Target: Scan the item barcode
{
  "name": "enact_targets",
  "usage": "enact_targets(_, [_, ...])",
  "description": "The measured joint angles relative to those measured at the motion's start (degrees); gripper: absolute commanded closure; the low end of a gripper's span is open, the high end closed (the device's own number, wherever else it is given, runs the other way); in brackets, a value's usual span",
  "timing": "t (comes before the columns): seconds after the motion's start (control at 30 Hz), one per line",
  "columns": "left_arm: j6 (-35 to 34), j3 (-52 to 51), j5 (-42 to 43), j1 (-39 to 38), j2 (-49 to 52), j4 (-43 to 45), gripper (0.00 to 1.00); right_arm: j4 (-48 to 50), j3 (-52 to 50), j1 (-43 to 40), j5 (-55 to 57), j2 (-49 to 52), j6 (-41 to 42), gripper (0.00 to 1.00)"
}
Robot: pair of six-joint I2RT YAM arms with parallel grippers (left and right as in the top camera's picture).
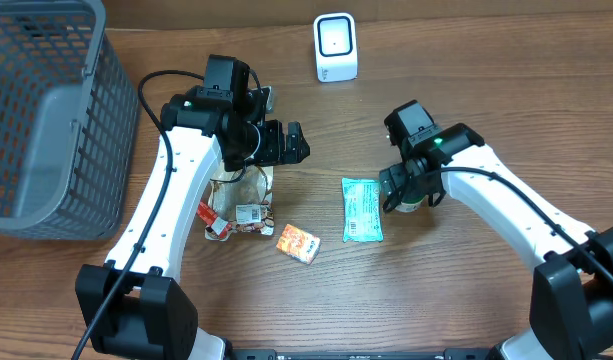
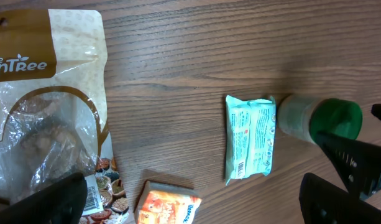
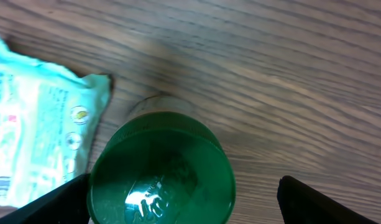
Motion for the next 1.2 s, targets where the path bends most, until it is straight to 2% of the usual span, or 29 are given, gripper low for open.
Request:
enact_targets(0.43, [-0.02,0.00,0.00,0.00,0.00,0.00,0.00,-1.60,0.68,-4.61,3.10,0.00,0.02,0.04])
enact_targets(0.6, [-0.02,0.00,0.00,0.00,0.00,0.00,0.00,-7.74,8.13,-3.67,-0.37,0.00,-0.02,0.09])
enact_targets(0.77, [-0.02,0.00,0.00,0.00,0.00,0.00,0.00,-7.98,14.86,0.76,-12.76,-0.24,0.04,0.20])
enact_targets(0.97, [-0.02,0.00,0.00,0.00,0.00,-0.02,0.00,-6.36,14.43,8.28,-20.68,-0.28,-0.07,0.20])
enact_targets(1.2, [0.00,0.00,0.00,0.00,0.00,0.00,0.00,-4.46,11.32,17.25,-22.93,-0.28,-0.02,0.24])
